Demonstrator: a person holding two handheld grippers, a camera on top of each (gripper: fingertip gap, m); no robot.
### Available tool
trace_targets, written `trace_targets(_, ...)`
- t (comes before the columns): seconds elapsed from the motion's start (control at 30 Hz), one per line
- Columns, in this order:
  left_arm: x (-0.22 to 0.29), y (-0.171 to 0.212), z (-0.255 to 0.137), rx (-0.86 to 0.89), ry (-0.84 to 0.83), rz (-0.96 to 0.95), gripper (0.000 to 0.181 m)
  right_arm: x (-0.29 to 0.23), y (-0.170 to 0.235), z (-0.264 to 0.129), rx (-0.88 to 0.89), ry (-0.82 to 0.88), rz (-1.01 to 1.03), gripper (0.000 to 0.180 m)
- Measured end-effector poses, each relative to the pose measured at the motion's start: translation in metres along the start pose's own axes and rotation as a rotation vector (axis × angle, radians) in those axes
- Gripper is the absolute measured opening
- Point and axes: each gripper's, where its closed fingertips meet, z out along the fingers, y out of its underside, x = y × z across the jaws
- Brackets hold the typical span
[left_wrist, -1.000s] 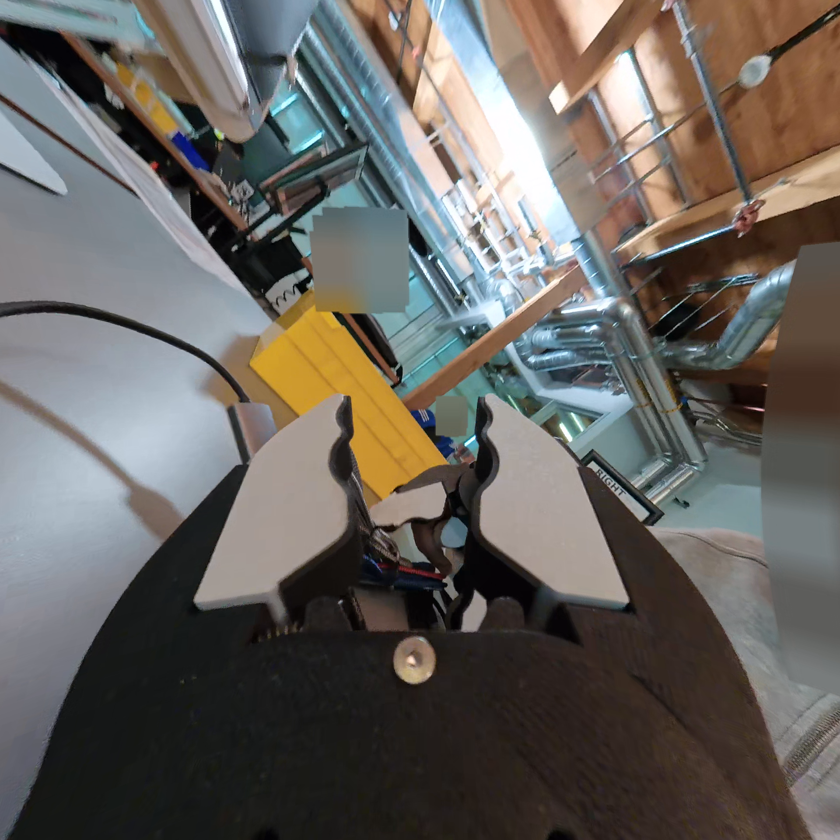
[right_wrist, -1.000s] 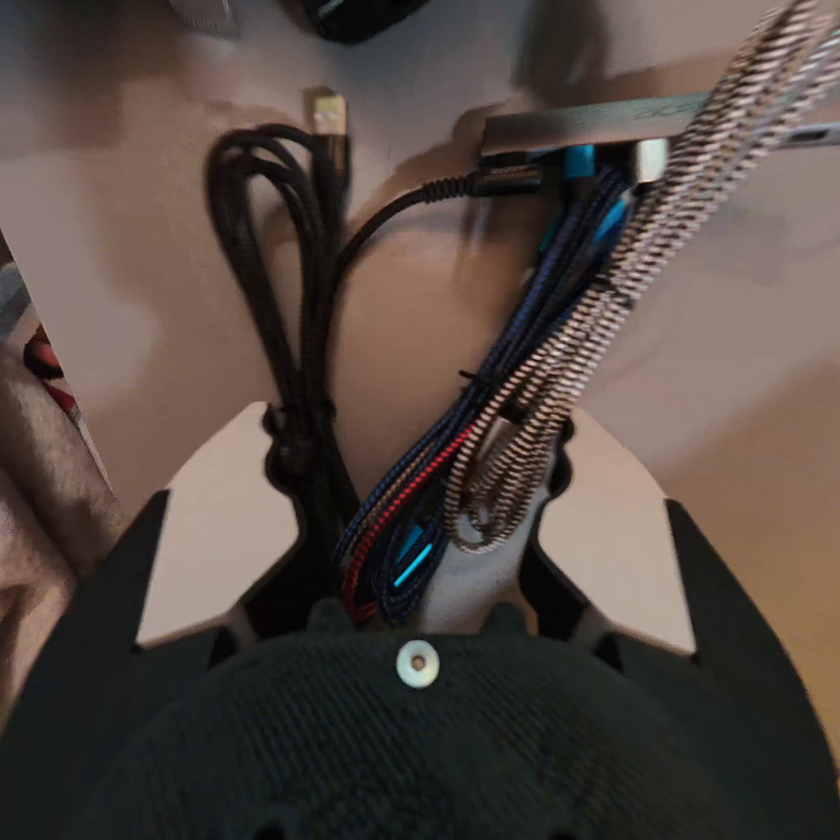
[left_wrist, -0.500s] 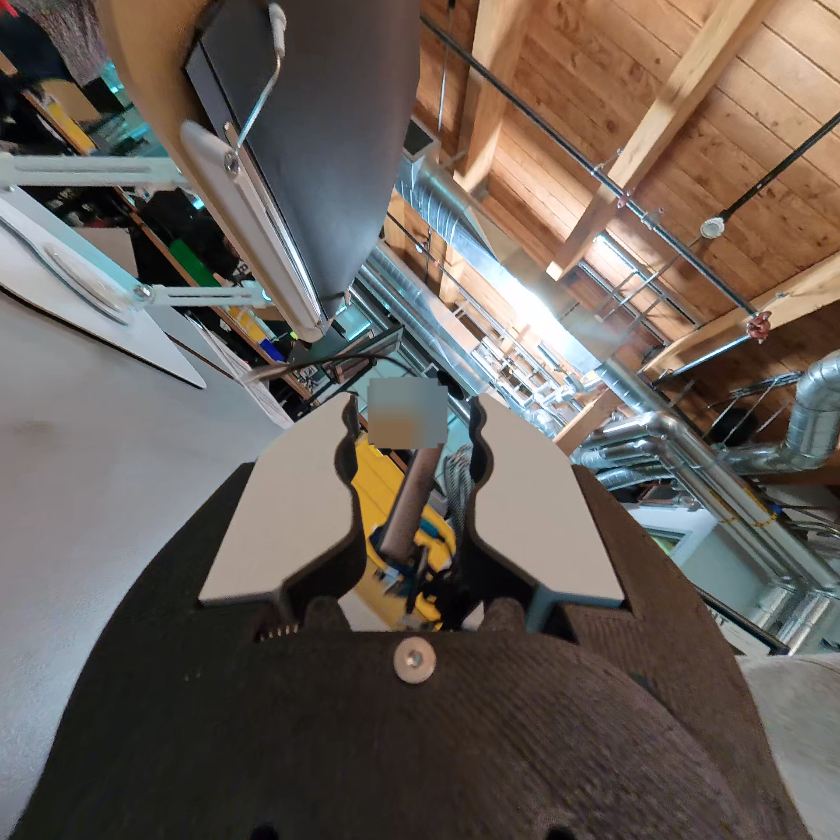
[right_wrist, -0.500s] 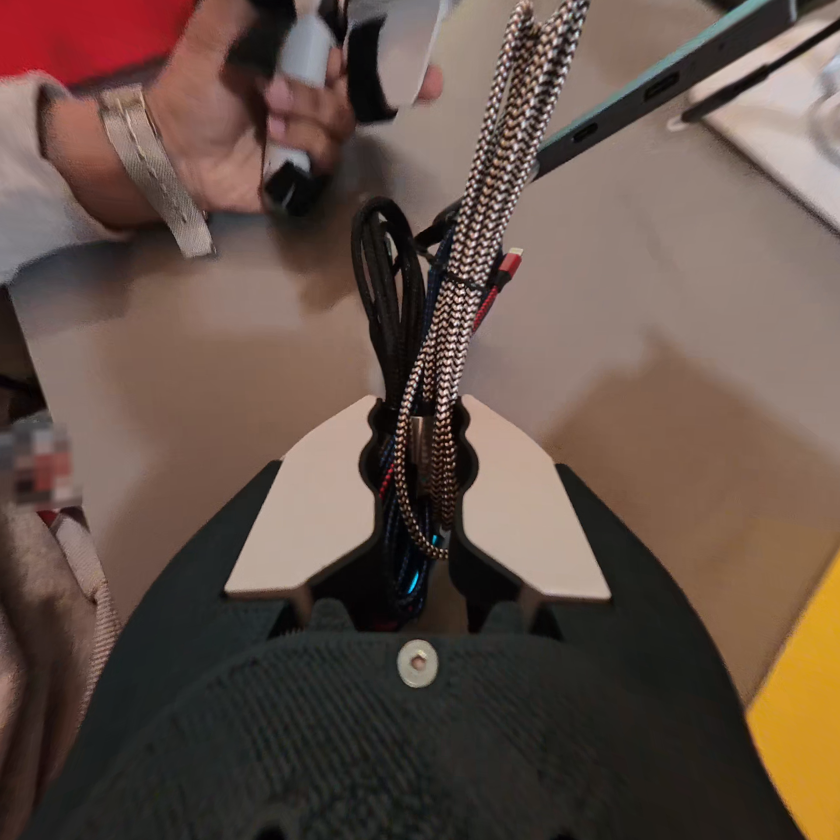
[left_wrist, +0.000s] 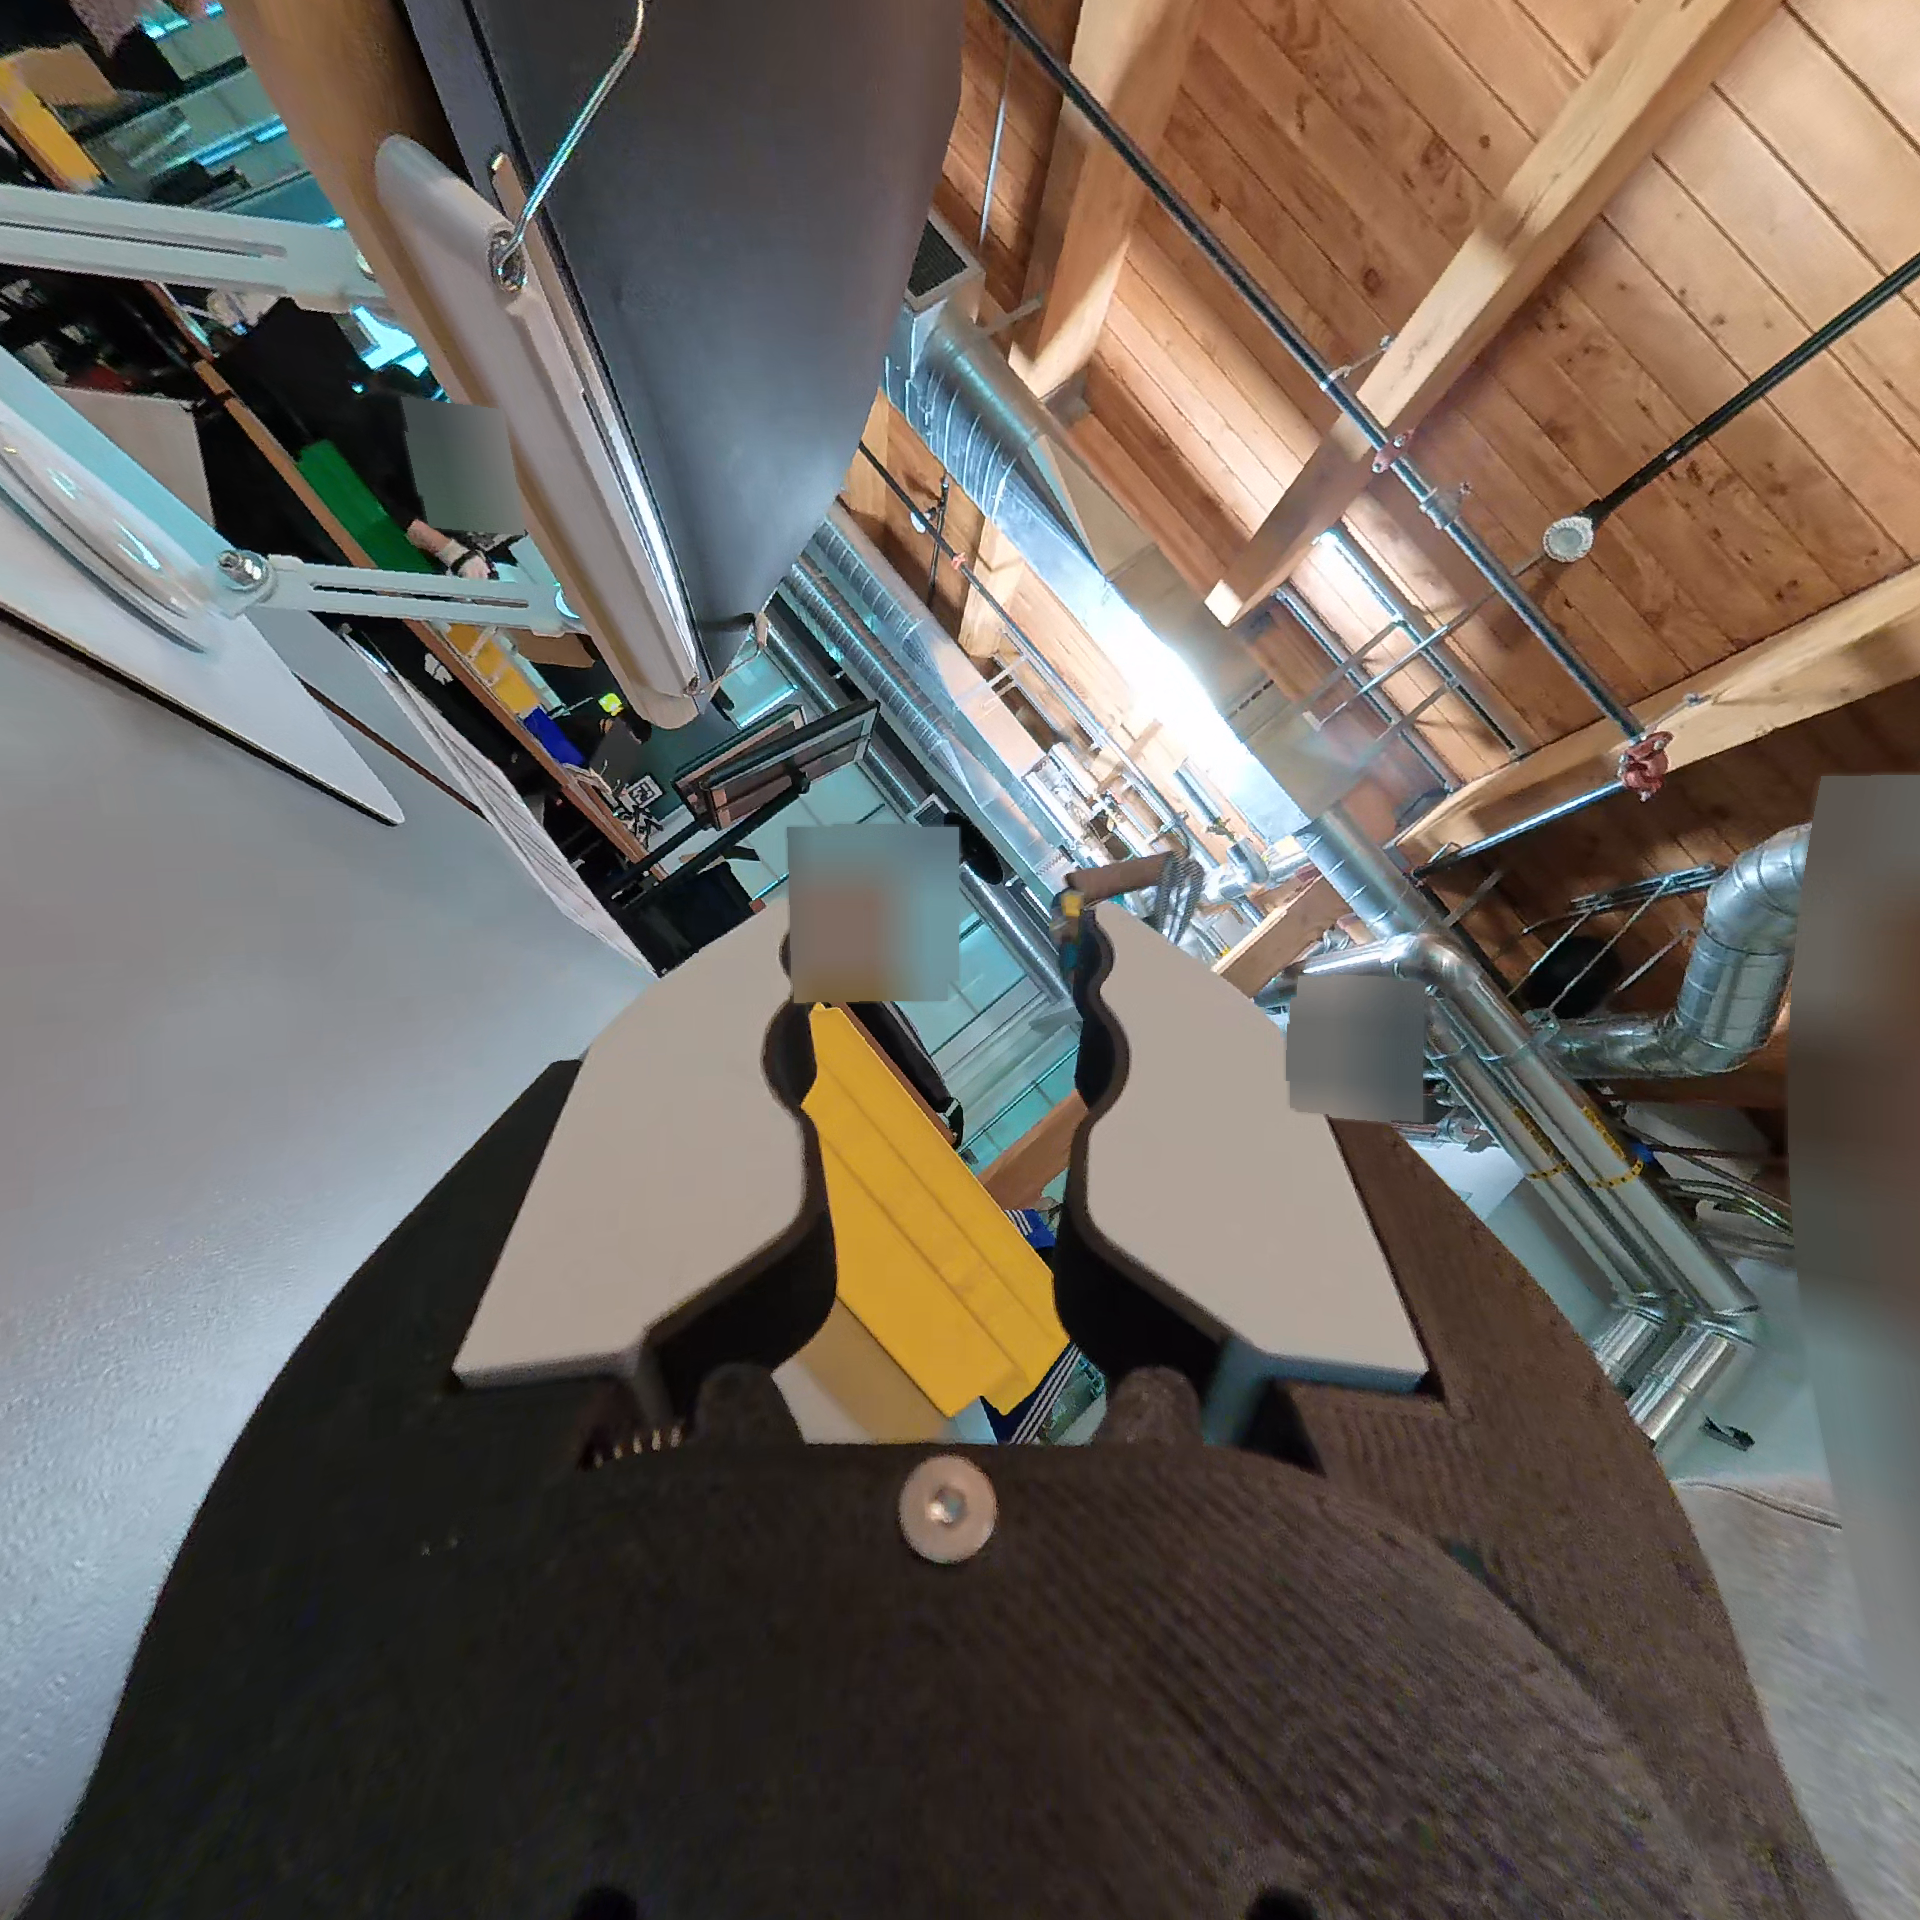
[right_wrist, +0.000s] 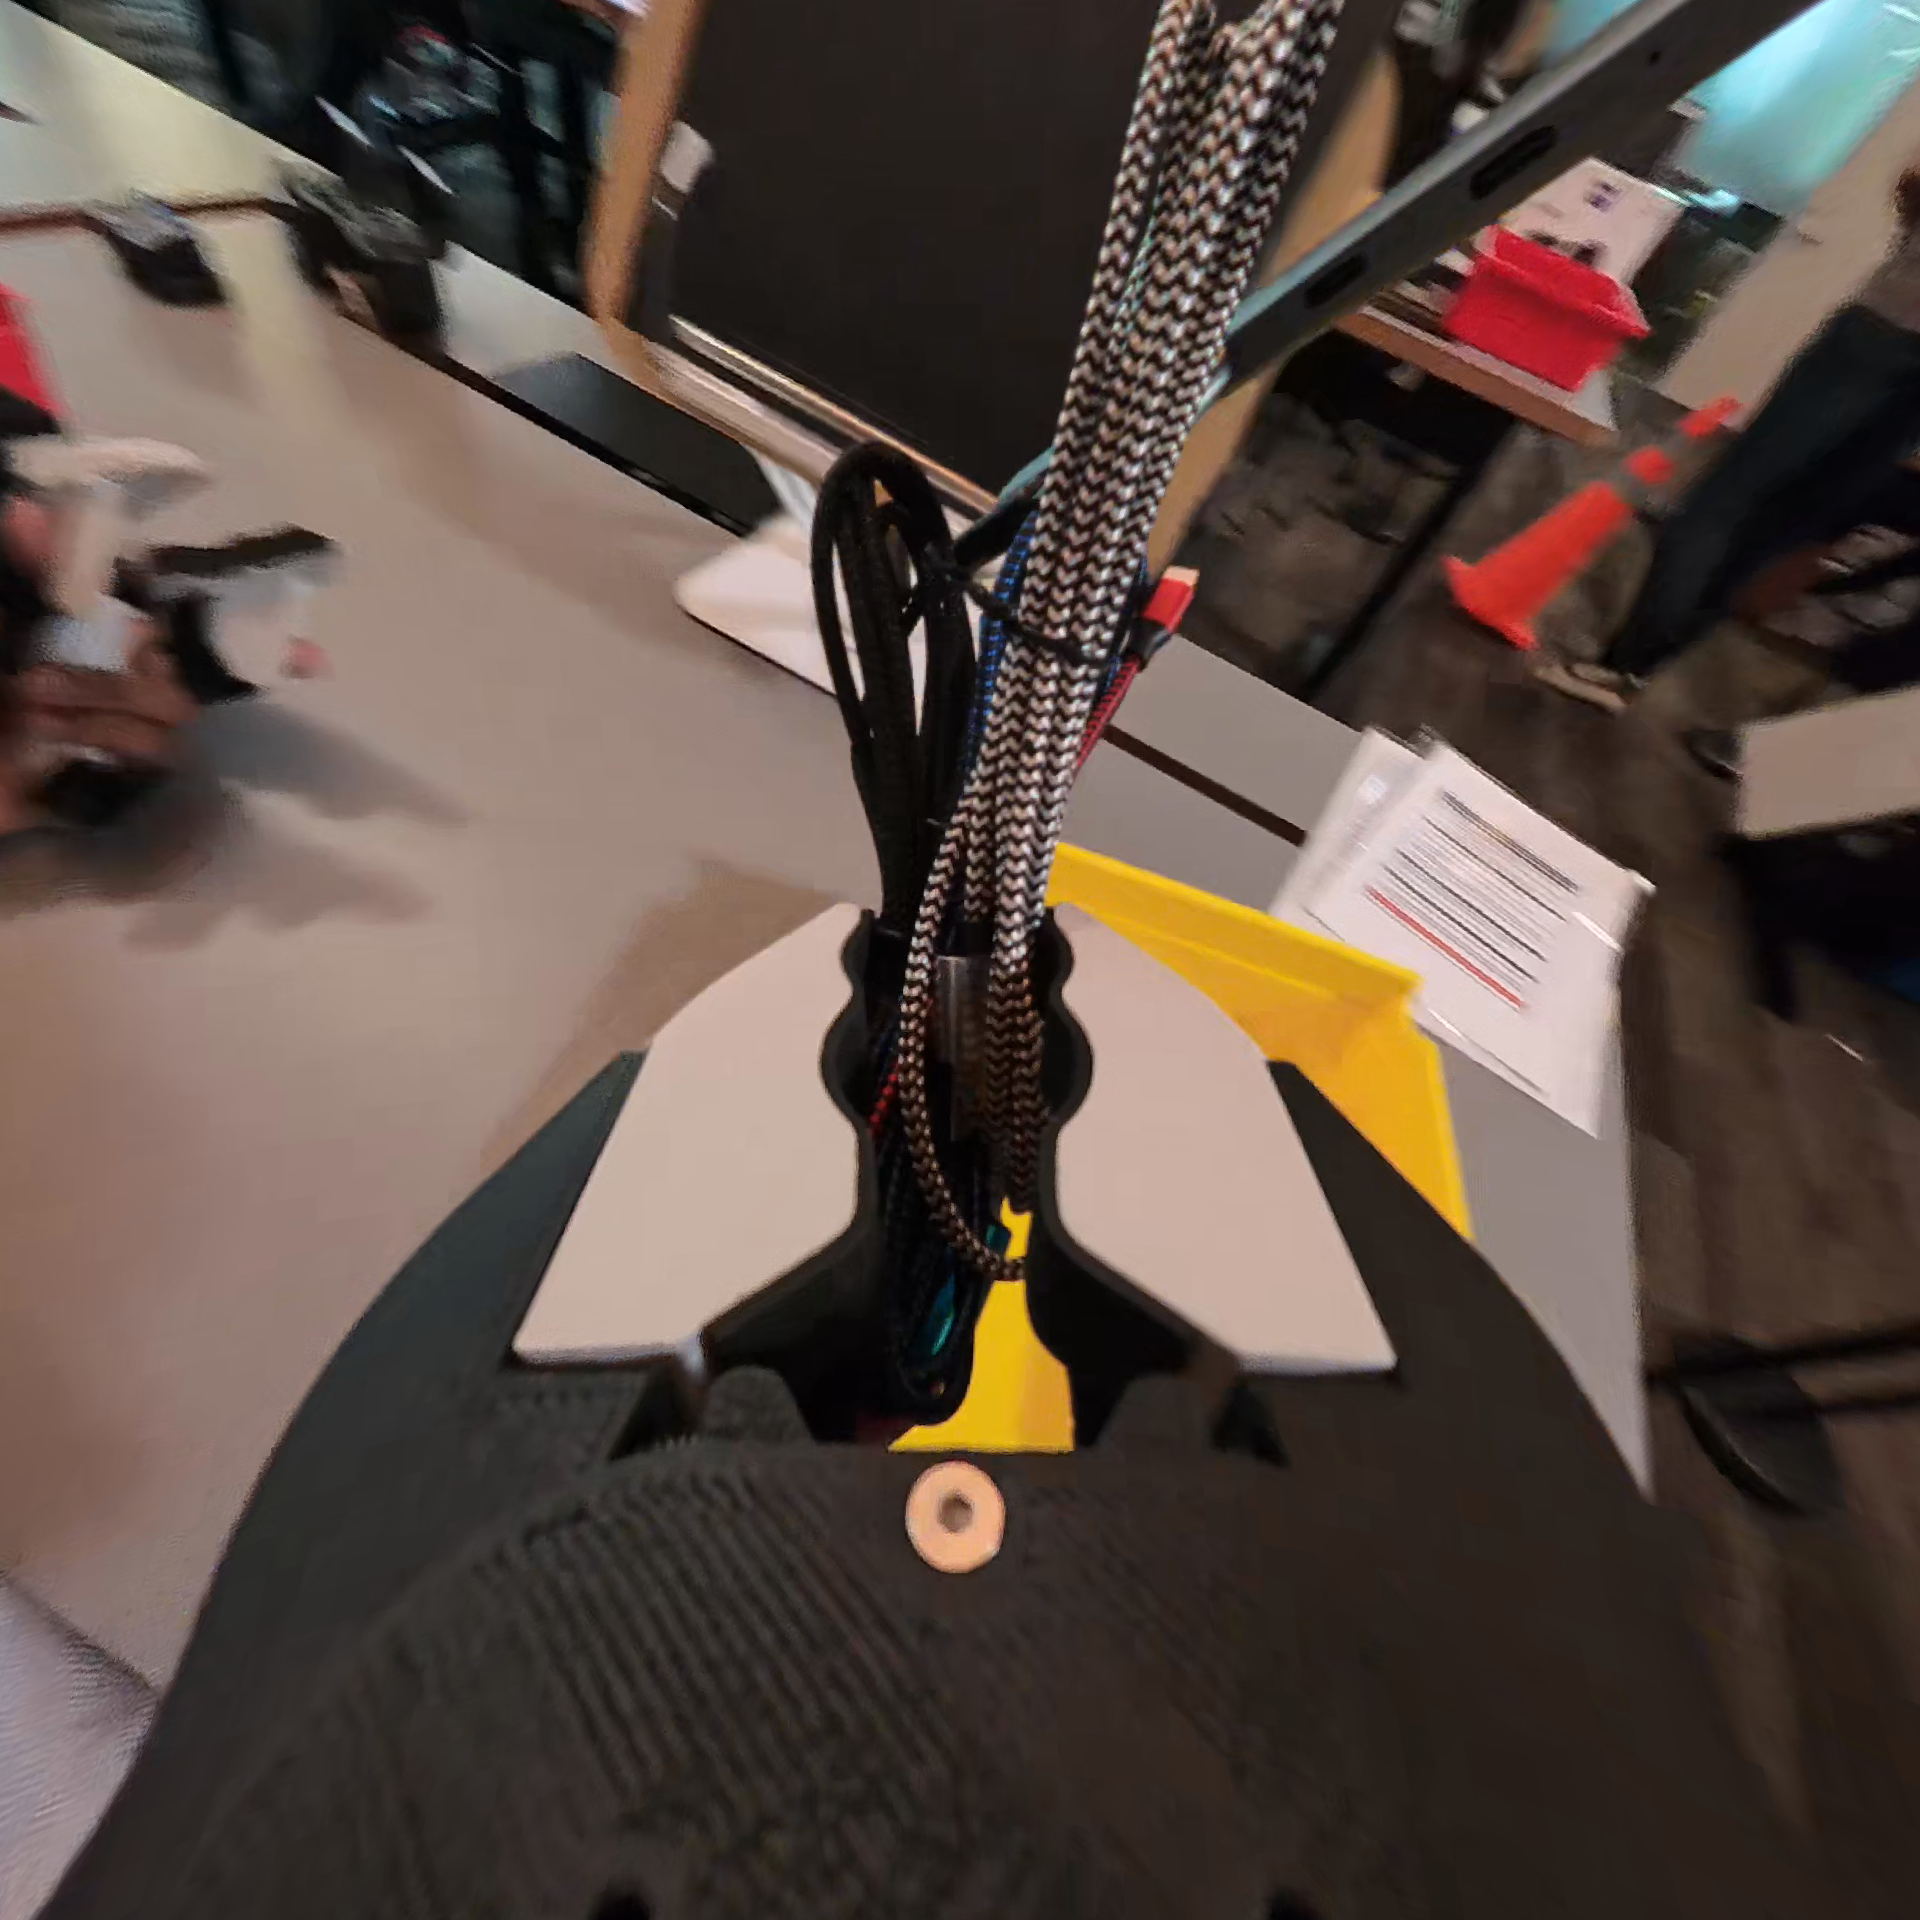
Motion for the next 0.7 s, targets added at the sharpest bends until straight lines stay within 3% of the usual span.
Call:
trace_targets(0.13,0.000,0.001,0.000,-0.003,-0.001,-0.004,0.048,0.038,0.056,-0.007,-0.131,0.099,0.013,0.029)
trace_targets(0.4,-0.001,0.005,0.003,-0.031,0.005,-0.013,0.048,0.035,0.126,-0.025,-0.511,-0.089,0.032,0.029)
trace_targets(0.7,0.000,0.005,0.003,-0.030,0.006,-0.017,0.048,0.015,0.172,0.016,-0.638,-0.146,0.075,0.029)
